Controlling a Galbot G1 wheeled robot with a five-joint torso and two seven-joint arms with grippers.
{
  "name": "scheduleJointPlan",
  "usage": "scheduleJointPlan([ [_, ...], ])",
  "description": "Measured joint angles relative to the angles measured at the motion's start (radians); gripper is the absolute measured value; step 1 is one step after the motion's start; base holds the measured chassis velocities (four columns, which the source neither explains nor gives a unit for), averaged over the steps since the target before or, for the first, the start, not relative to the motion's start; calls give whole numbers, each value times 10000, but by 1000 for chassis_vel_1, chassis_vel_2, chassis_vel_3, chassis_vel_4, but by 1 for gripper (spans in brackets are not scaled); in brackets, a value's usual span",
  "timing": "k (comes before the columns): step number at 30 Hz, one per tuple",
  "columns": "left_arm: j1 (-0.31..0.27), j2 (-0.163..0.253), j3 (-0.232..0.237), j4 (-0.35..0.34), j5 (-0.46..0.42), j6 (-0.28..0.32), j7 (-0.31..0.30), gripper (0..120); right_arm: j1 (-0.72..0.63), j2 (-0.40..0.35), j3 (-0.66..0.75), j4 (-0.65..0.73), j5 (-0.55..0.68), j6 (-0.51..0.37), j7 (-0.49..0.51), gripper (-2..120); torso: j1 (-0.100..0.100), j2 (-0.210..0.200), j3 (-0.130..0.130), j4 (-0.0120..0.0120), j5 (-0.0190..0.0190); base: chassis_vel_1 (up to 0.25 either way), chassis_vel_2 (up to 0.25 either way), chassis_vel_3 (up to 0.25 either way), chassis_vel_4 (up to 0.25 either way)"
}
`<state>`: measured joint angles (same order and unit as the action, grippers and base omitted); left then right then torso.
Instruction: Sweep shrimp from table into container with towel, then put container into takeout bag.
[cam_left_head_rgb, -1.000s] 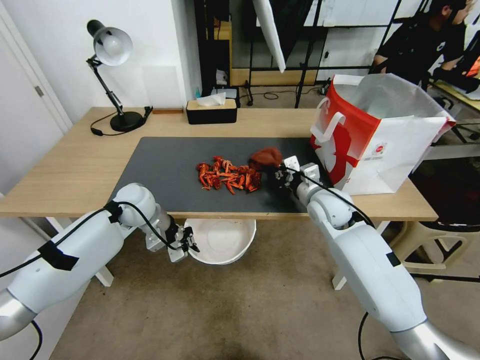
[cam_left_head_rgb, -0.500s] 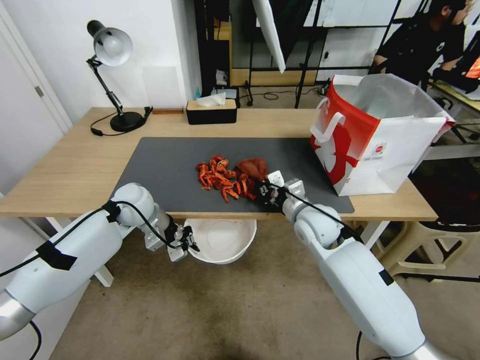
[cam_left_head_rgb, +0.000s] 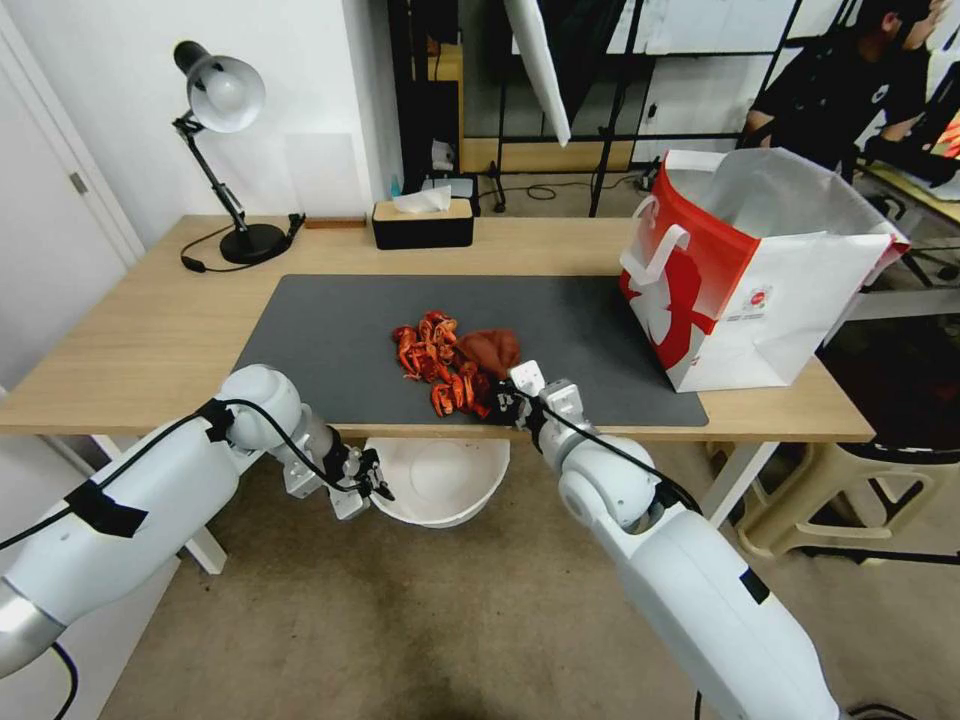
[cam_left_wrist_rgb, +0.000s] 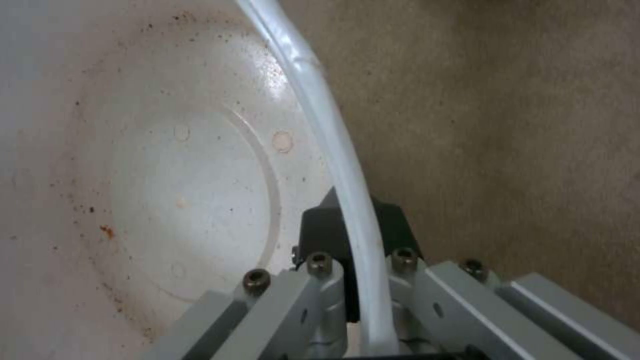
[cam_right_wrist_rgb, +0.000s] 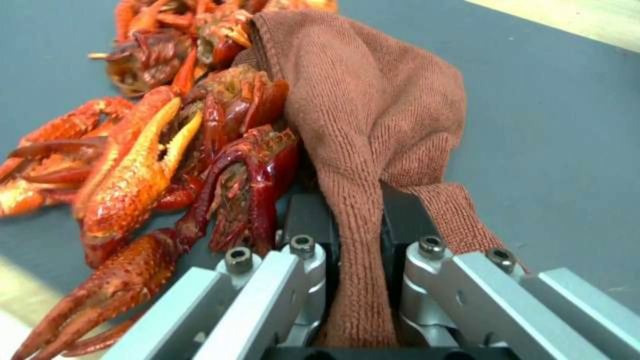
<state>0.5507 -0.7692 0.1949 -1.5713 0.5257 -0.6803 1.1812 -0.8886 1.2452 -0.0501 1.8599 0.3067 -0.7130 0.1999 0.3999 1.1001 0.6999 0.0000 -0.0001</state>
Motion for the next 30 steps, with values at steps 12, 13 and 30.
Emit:
scheduleJointPlan([
  [12, 63, 83, -70, 77, -113, 9, 8, 0, -399, 84, -435, 423, -198, -126, 339, 7, 0, 0, 0, 0, 0, 0, 0, 0, 0],
  [13, 69, 84, -79, 85, -116, 9, 7, 0, -448, 82, -456, 464, -229, -127, 339, 7, 0, 0, 1, 1, 0, 0, 0, 0, 0],
  [30, 8, 47, -67, 177, -162, -6, -21, 0, -1083, -365, -494, 997, -771, 104, -92, 7, 1, 0, 1, 1, 2, 0, 0, 0, 0],
])
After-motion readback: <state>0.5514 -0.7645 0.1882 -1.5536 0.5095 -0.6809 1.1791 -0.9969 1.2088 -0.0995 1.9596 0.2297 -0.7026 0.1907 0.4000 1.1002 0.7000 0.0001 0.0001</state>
